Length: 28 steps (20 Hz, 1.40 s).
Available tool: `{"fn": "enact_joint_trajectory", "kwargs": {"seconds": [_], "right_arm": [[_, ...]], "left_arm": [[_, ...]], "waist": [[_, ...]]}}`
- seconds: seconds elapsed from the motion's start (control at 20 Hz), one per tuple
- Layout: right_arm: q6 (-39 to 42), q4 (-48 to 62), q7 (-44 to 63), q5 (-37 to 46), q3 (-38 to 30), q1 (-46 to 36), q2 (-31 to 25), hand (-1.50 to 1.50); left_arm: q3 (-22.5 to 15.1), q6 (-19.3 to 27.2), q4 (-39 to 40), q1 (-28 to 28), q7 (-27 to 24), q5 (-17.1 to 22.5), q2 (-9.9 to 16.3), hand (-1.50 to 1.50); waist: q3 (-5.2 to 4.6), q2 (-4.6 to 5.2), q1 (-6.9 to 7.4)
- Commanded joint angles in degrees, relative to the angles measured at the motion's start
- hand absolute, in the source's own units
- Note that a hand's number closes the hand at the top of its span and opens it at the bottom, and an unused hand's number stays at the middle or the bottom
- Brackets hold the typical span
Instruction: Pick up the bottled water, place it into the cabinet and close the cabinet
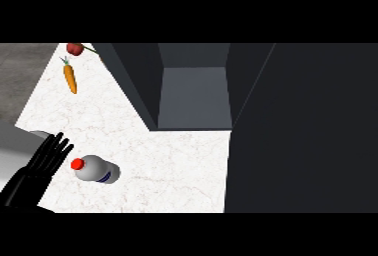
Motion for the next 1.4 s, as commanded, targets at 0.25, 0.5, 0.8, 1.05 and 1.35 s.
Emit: {"fn": "enact_joint_trajectory", "kwargs": {"seconds": [0.25,0.5,0.8,1.05,1.35], "right_arm": [[3.69,1.01,-6.57,-0.46,0.85,6.55,-1.9,-1.5],[2.16,1.89,-3.92,-0.97,0.0,2.1,-1.46,-1.5],[-0.16,0.73,-2.49,1.06,1.09,0.87,-0.62,-1.5],[0.92,2.64,-4.65,2.53,1.8,0.78,-0.96,-1.5],[0.3,5.76,-4.29,0.78,0.64,-1.96,-0.24,-1.5]], "left_arm": [[0.05,-1.03,23.73,-9.75,-9.43,-5.17,3.31,-1.5],[-0.62,0.73,36.22,-17.91,-13.53,-7.35,3.85,-1.5],[-2.57,-1.81,43.47,-18.14,-21.71,-9.79,5.44,-1.5],[-3.92,-0.12,47.75,-20.11,-23.85,-10.9,4.28,-1.5],[-4.66,0.49,49.79,-22.51,-25.23,-10.42,2.21,-1.5]], "waist": [[-0.03,-0.04,-0.56],[-0.07,0.12,-0.6],[-0.1,0.19,-0.39],[-0.1,0.18,-0.45],[-0.09,0.24,-0.31]]}}
